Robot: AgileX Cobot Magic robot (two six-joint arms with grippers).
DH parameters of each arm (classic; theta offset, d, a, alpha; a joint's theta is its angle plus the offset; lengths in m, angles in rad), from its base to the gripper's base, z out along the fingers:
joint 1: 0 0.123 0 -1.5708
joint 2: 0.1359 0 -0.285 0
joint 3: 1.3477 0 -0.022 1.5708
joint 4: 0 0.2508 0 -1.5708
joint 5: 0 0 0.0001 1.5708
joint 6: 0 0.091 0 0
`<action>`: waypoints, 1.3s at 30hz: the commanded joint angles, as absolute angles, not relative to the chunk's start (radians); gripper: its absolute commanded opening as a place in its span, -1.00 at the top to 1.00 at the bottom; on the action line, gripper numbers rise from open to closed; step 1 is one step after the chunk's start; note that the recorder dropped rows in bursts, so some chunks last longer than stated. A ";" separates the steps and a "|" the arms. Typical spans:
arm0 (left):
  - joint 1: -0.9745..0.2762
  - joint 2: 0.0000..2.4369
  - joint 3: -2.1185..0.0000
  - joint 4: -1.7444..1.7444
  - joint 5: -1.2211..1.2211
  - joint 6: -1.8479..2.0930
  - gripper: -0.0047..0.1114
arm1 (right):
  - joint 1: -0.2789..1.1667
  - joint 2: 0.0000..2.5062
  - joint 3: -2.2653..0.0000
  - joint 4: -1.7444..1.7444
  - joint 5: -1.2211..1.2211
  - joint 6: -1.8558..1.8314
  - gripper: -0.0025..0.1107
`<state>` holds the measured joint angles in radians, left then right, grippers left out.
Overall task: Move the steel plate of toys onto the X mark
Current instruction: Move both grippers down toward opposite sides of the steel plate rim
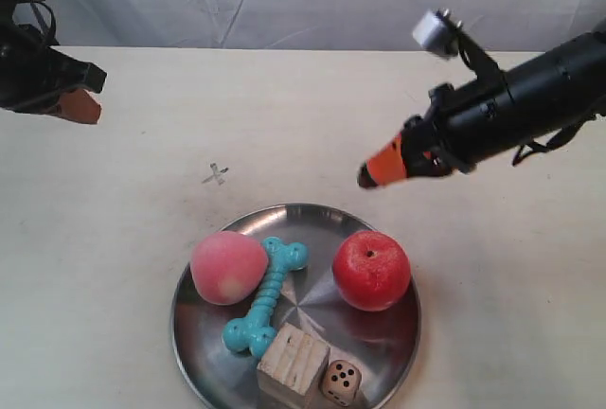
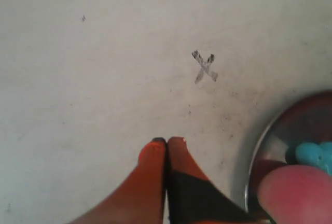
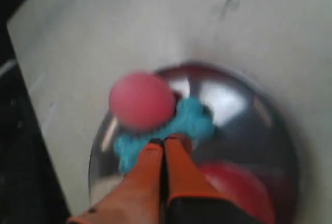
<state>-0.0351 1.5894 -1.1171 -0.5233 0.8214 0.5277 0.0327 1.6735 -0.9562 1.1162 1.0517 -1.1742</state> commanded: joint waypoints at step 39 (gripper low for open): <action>-0.224 1.676 -0.810 -0.770 0.832 0.637 0.07 | 0.076 1.493 -0.532 0.888 0.703 -0.549 0.16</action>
